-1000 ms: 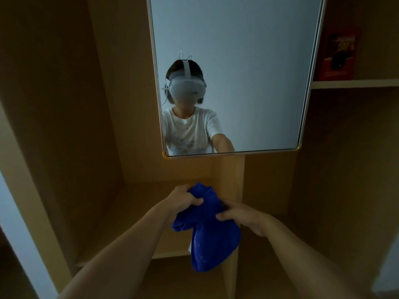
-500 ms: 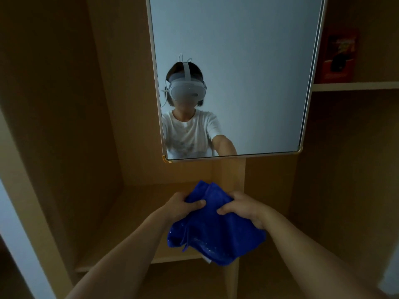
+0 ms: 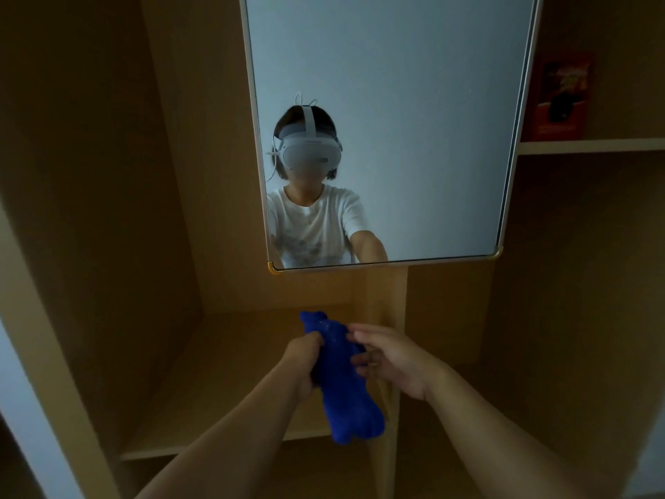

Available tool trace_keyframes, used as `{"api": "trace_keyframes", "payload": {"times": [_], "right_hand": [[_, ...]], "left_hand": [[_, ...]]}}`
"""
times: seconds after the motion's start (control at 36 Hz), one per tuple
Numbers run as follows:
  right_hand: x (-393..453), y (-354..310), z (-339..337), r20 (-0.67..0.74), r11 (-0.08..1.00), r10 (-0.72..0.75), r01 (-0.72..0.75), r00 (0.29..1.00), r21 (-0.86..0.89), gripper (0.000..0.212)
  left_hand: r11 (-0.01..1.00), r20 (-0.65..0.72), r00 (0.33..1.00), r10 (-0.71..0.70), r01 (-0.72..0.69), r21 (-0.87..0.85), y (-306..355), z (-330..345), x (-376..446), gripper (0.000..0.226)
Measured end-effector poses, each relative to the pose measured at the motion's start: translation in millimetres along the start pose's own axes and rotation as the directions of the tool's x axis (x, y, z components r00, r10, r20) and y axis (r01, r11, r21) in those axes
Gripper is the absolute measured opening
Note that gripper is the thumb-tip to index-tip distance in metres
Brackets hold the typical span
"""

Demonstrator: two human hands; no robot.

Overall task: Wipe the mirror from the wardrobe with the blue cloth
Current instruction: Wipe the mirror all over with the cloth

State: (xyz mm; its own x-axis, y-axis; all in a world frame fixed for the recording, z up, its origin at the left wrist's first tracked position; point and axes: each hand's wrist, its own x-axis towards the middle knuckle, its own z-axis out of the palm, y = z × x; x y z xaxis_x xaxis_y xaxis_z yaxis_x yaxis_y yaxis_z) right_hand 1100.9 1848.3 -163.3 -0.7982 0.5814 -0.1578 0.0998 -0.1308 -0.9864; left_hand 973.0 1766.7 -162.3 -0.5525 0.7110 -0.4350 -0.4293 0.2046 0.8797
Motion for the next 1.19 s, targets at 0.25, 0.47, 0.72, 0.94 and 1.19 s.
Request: {"api": "trace_keyframes", "payload": {"times": [0.25, 0.47, 0.72, 0.94, 1.19], "right_hand": [[5, 38, 6, -0.189, 0.983, 0.112, -0.136, 0.976, -0.125, 0.066], [9, 54, 5, -0.127, 0.949, 0.261, -0.229, 0.957, 0.217, 0.091], [-9, 51, -14, 0.069, 0.870, 0.458, -0.463, 0.886, 0.167, 0.094], [-19, 49, -9, -0.088, 0.812, 0.582, -0.583, 0.809, 0.017, 0.079], [-10, 26, 0, -0.108, 0.791, 0.268, -0.155, 0.957, 0.592, 0.044]], "left_hand": [[0.995, -0.003, 0.998, -0.070, 0.070, -0.076, 1, -13, -3, 0.026], [0.995, 0.012, 0.995, -0.095, 0.096, -0.036, 0, -8, -6, 0.019], [0.996, -0.087, 0.992, -0.090, 0.089, -0.022, -4, -19, 0, 0.020], [0.993, -0.119, 0.987, -0.105, 0.096, -0.075, -11, -23, 8, 0.020], [0.993, -0.149, 0.986, -0.070, 0.055, -0.104, -16, -30, 11, 0.032]]}}
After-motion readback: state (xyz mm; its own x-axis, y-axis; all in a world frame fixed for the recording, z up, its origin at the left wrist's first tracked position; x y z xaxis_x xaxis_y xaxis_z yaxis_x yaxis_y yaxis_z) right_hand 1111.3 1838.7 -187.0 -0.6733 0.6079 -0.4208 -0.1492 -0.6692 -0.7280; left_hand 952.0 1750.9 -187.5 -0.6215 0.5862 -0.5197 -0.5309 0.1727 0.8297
